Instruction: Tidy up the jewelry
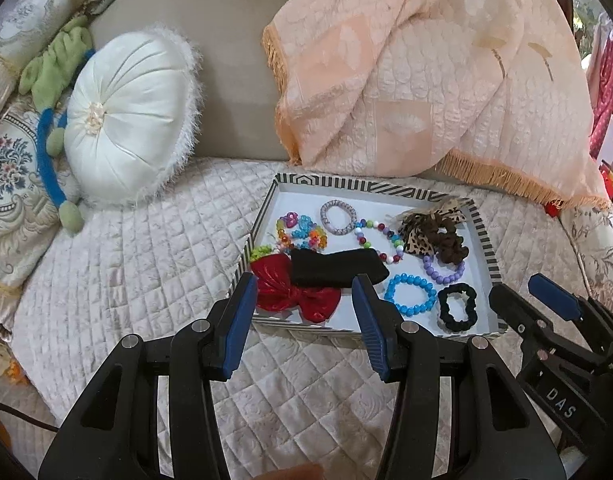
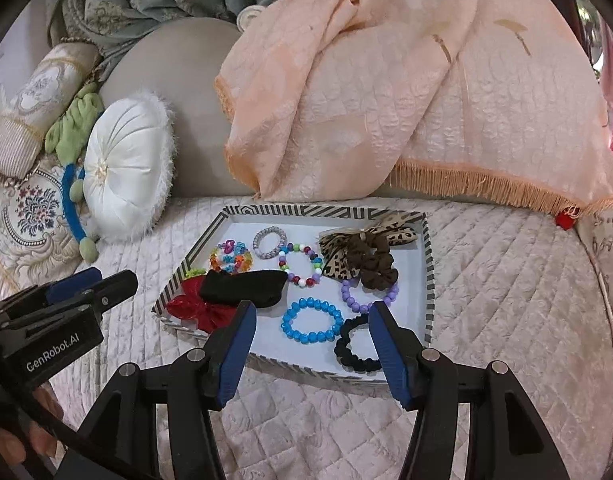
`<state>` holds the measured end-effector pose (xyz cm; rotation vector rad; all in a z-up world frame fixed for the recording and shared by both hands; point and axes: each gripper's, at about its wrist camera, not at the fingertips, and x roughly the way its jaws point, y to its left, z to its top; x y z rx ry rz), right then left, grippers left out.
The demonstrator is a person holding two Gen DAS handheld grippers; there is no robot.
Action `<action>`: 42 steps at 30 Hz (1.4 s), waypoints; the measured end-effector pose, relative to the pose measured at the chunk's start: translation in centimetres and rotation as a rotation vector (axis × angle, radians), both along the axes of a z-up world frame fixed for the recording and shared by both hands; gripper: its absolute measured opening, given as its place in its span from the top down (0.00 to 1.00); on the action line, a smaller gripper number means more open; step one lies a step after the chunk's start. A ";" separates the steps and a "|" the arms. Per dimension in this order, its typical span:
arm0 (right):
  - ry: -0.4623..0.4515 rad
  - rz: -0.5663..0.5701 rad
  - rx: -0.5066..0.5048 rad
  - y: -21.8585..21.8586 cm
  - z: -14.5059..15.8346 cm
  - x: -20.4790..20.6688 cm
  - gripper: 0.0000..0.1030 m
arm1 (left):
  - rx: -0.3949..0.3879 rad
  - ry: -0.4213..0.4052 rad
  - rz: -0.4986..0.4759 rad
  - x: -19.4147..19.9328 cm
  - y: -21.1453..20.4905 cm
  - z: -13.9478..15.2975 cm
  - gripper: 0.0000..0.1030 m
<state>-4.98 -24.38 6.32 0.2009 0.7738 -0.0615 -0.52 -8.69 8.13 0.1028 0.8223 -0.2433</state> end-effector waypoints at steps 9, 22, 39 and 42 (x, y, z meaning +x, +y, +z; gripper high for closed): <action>-0.005 -0.039 -0.052 0.4 0.8 -1.1 0.45 | 0.010 -0.027 0.009 -1.4 0.0 0.6 0.52; -0.004 -0.029 -0.028 0.9 0.8 -1.8 0.45 | 0.012 -0.043 0.021 -2.3 0.3 0.9 0.52; 0.018 -0.020 -0.030 1.1 0.4 -1.8 0.41 | 0.024 -0.040 0.021 -2.3 0.4 0.8 0.52; 0.022 -0.015 -0.037 1.2 0.3 -1.8 0.41 | 0.022 -0.039 0.021 -2.3 0.4 0.7 0.52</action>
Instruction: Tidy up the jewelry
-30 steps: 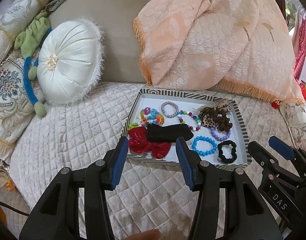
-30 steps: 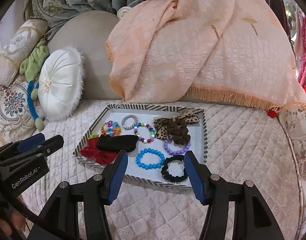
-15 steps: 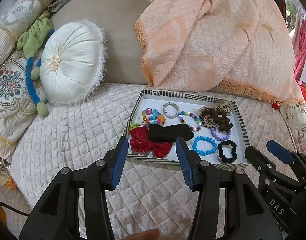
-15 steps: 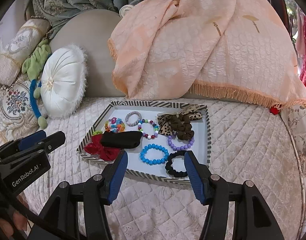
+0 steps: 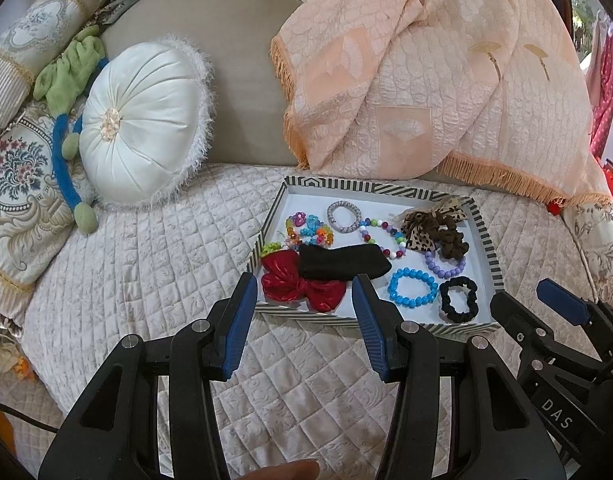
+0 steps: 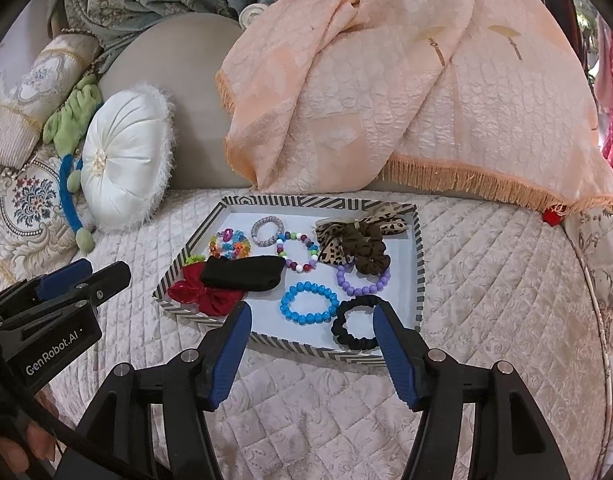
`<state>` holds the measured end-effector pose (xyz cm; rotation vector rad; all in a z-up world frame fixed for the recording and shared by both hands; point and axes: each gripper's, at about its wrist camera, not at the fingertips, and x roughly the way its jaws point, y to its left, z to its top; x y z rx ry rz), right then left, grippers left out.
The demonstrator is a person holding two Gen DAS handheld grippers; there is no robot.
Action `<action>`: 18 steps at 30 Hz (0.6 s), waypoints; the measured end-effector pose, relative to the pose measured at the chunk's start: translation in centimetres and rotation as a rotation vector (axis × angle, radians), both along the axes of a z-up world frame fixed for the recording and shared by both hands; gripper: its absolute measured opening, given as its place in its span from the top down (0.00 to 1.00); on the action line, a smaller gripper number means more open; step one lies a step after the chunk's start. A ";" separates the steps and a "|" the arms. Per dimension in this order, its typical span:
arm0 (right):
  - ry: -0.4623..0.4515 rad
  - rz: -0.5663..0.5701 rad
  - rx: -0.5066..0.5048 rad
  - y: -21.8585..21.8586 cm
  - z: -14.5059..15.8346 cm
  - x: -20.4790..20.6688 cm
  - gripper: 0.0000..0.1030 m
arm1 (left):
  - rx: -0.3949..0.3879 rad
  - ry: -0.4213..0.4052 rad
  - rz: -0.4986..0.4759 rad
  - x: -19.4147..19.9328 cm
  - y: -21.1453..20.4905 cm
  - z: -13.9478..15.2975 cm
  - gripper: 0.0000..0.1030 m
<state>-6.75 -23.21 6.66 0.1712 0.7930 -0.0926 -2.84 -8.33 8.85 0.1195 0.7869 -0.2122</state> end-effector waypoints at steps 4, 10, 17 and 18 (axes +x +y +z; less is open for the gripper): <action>0.003 0.001 -0.003 0.1 -0.1 0.1 0.41 | 0.003 -0.001 0.000 0.1 0.0 -0.1 0.52; 0.007 0.000 -0.003 0.0 -0.3 0.1 0.40 | 0.005 -0.002 0.001 0.2 0.0 -0.2 0.52; 0.020 0.009 -0.008 0.1 -0.6 0.3 0.40 | 0.009 0.003 0.006 0.4 0.0 -0.5 0.52; 0.022 0.009 -0.008 0.1 -0.7 0.4 0.40 | 0.009 0.004 0.006 0.4 0.0 -0.6 0.52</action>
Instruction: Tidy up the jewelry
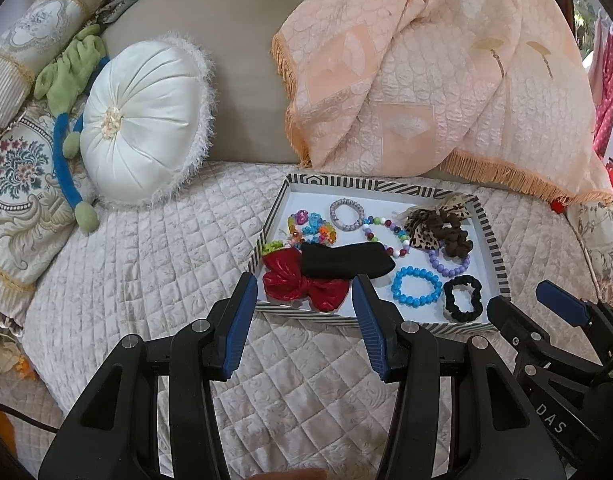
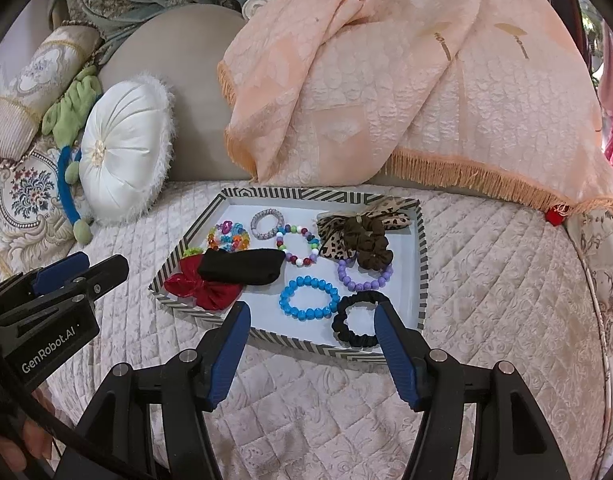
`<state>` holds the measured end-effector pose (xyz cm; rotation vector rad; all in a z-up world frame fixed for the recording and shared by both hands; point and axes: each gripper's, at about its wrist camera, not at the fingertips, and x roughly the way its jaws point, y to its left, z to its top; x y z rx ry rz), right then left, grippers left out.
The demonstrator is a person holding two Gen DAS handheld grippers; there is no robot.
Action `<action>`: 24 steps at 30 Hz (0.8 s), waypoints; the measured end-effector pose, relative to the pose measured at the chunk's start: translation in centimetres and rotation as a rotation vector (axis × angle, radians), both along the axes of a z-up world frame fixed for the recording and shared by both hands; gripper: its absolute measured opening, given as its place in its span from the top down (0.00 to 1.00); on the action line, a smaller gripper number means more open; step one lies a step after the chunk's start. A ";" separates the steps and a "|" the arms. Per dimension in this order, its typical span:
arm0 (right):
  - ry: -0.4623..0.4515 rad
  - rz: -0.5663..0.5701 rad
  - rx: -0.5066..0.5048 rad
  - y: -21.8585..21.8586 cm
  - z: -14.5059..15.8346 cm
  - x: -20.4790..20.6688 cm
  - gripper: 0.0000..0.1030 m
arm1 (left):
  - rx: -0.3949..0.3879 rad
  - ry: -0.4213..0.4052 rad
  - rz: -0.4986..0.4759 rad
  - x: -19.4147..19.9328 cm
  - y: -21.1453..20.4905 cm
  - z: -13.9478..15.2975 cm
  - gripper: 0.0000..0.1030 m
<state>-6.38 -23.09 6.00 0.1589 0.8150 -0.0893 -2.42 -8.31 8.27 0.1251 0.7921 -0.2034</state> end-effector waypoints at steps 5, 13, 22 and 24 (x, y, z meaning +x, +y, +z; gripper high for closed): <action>0.003 0.000 -0.001 0.0 -0.1 0.1 0.39 | -0.001 0.000 -0.001 0.0 0.0 -0.1 0.52; 0.016 0.000 -0.001 0.0 -0.6 0.4 0.39 | 0.003 0.008 -0.001 0.3 -0.1 -0.5 0.52; 0.027 0.001 0.001 -0.2 -1.0 0.5 0.38 | 0.010 0.001 -0.002 0.5 -0.1 -0.9 0.52; 0.028 -0.006 0.004 -0.6 -1.1 0.5 0.38 | 0.016 0.003 0.000 0.6 0.1 -1.0 0.52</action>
